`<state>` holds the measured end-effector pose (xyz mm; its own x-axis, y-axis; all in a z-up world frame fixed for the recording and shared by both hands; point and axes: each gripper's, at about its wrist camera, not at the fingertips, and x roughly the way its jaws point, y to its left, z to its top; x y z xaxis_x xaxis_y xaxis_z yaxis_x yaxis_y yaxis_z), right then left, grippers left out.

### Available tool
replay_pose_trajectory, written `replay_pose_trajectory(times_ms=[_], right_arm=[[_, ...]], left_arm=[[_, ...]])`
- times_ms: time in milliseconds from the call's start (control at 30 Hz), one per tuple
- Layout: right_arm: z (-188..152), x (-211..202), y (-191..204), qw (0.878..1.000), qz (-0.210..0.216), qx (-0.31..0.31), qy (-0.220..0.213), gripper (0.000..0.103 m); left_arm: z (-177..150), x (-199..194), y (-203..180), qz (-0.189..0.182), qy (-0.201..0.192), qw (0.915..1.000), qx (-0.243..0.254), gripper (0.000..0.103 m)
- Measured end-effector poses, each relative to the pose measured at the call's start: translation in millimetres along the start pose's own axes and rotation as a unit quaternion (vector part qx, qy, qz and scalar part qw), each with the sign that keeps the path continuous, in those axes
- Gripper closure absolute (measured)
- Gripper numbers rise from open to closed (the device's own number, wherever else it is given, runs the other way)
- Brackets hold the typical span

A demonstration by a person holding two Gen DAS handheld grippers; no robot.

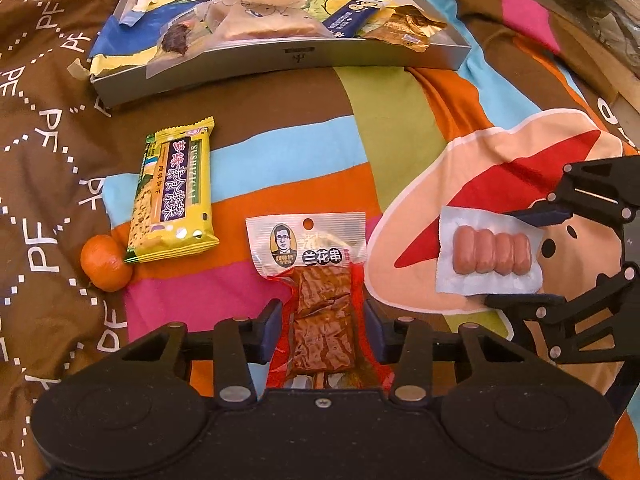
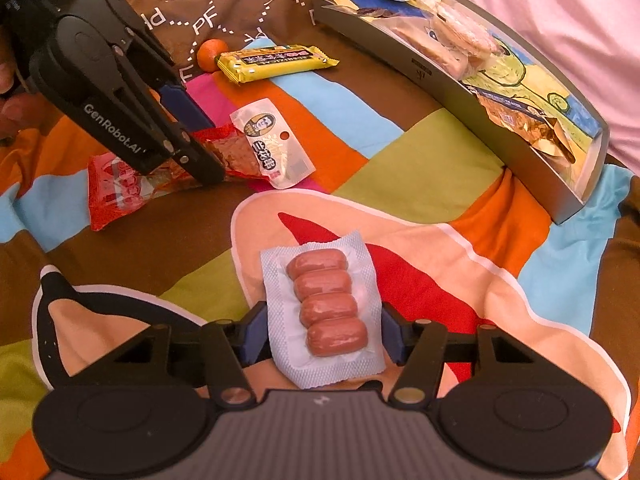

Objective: Organize snacks
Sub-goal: 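Close the right gripper on the sausage pack while the left holds the skewer pack, then carry the skewer pack and sausage pack over the tray and open both grippers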

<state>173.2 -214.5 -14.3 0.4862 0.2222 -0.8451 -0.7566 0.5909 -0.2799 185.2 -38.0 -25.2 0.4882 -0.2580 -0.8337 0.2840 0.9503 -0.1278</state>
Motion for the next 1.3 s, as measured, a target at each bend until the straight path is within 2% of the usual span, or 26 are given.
replay_pose_trajectory(times_ms=[167,300,500,567,667,800,1133,1300], right_arm=[[-0.9,-0.9,2.5,1.0,-0.006,-0.009,-0.005,0.041],[-2.0,-0.8,15.3,0.998,-0.036,-0.059,-0.009,0.041],[-0.6,-1.6,16.6,0.996,-0.052,-0.072,-0.015,0.041],[-1.9,-2.3,21.3,0.993,-0.07,-0.097,-0.021,0.041],[-5.3,-0.7,34.7,0.981,-0.11,-0.159,-0.025,0.041],[-7.0,1.9,47.9,0.969,-0.135,-0.205,-0.026,0.041],[2.7,-5.6,42.4,0.968,-0.151,-0.195,-0.046,0.041],[6.5,-12.0,40.2,0.962,-0.171,-0.2,-0.065,0.041]], left_arm=[[-1.0,-1.5,0.4,-0.002,-0.003,1.0,-0.003,0.06],[-2.7,-2.0,0.6,-0.002,-0.004,1.0,0.001,0.06],[-2.4,-3.6,0.6,-0.003,-0.006,1.0,0.0,0.061],[-2.4,-4.6,1.1,-0.004,-0.008,1.0,-0.002,0.062],[-4.3,-6.8,0.6,-0.003,-0.012,0.9999,-0.002,0.063],[-6.3,-10.3,-2.1,-0.002,-0.019,0.9998,0.004,0.063],[0.2,-28.7,-7.2,-0.006,-0.053,0.9986,0.001,0.063],[13.0,-40.6,-6.6,-0.001,-0.083,0.9965,-0.004,0.063]])
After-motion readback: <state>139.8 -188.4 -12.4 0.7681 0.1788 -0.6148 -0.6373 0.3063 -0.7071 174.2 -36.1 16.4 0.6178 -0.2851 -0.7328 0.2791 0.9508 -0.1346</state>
